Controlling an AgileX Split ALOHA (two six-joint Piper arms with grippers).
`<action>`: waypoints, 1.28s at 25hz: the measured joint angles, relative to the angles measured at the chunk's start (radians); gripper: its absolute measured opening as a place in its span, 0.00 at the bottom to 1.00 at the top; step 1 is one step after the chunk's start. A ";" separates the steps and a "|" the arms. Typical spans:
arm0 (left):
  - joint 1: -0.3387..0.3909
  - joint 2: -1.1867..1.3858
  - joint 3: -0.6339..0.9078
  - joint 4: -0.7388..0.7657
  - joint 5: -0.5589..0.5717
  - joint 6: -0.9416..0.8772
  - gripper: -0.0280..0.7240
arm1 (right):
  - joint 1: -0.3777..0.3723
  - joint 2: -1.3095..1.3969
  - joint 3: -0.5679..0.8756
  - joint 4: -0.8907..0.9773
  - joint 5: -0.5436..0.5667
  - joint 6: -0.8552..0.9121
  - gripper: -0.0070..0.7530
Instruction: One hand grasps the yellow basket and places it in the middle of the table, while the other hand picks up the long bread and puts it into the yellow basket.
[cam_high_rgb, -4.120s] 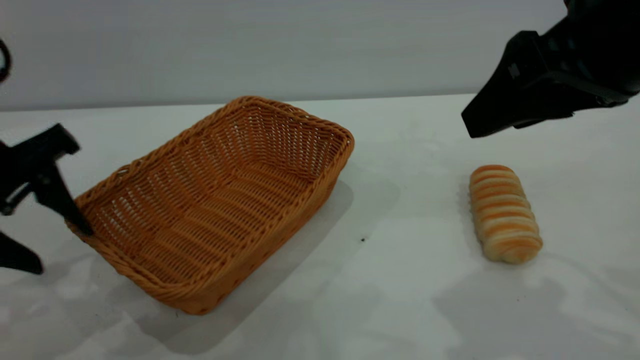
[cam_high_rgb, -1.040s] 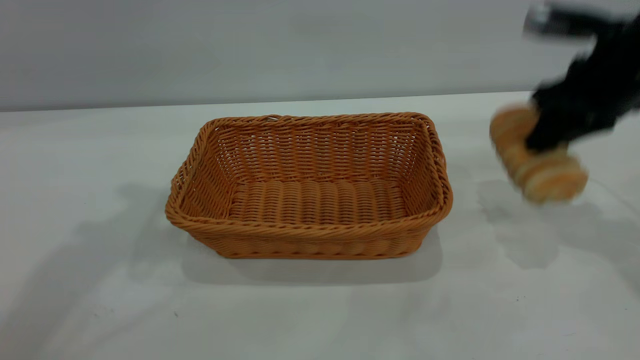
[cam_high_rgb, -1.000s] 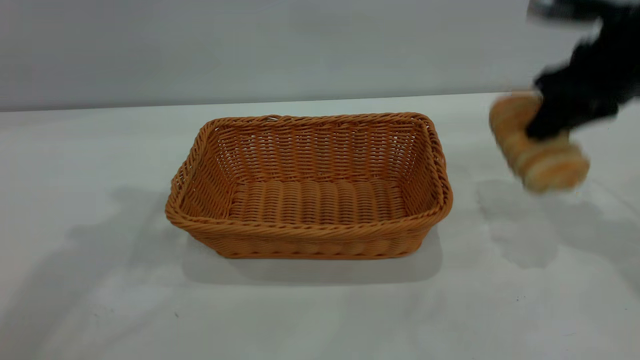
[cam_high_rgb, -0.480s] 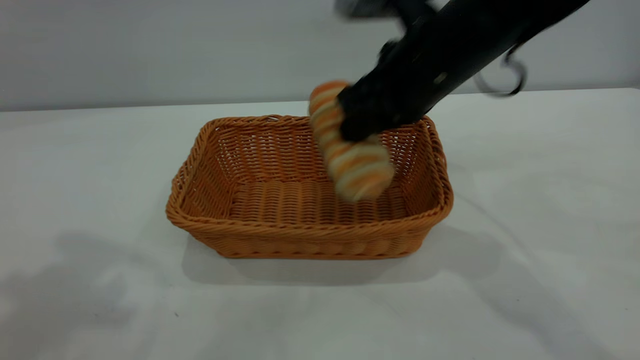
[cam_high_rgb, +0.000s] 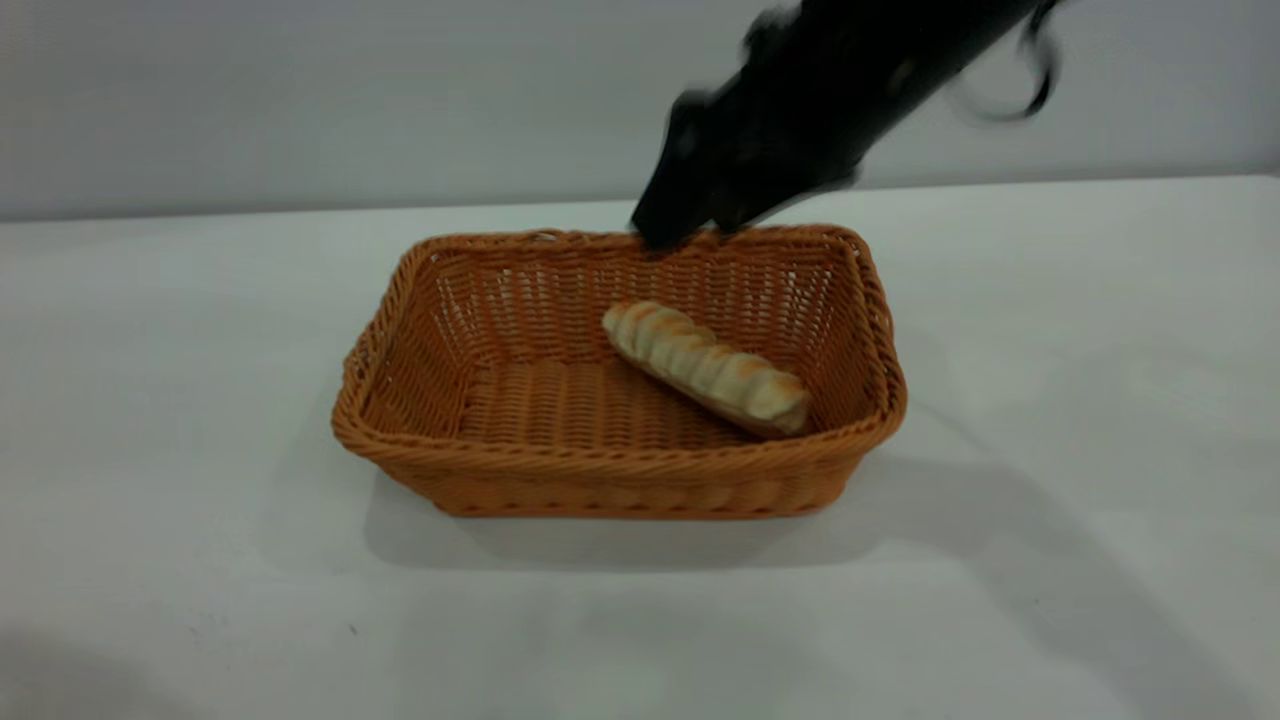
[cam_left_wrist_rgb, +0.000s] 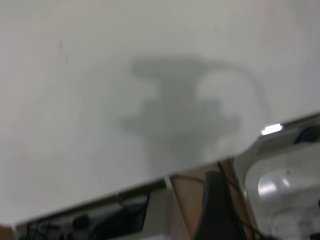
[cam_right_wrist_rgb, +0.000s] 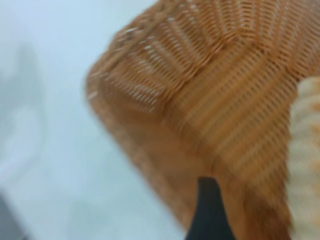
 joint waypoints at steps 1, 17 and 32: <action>0.000 -0.035 0.029 0.005 0.000 -0.005 0.79 | -0.011 -0.055 0.000 -0.074 0.059 0.057 0.79; 0.000 -0.691 0.388 -0.002 -0.015 -0.048 0.79 | -0.024 -0.799 0.487 -0.614 0.426 0.578 0.72; 0.000 -0.744 0.428 -0.053 -0.043 -0.047 0.79 | -0.024 -1.403 0.842 -0.775 0.461 0.785 0.72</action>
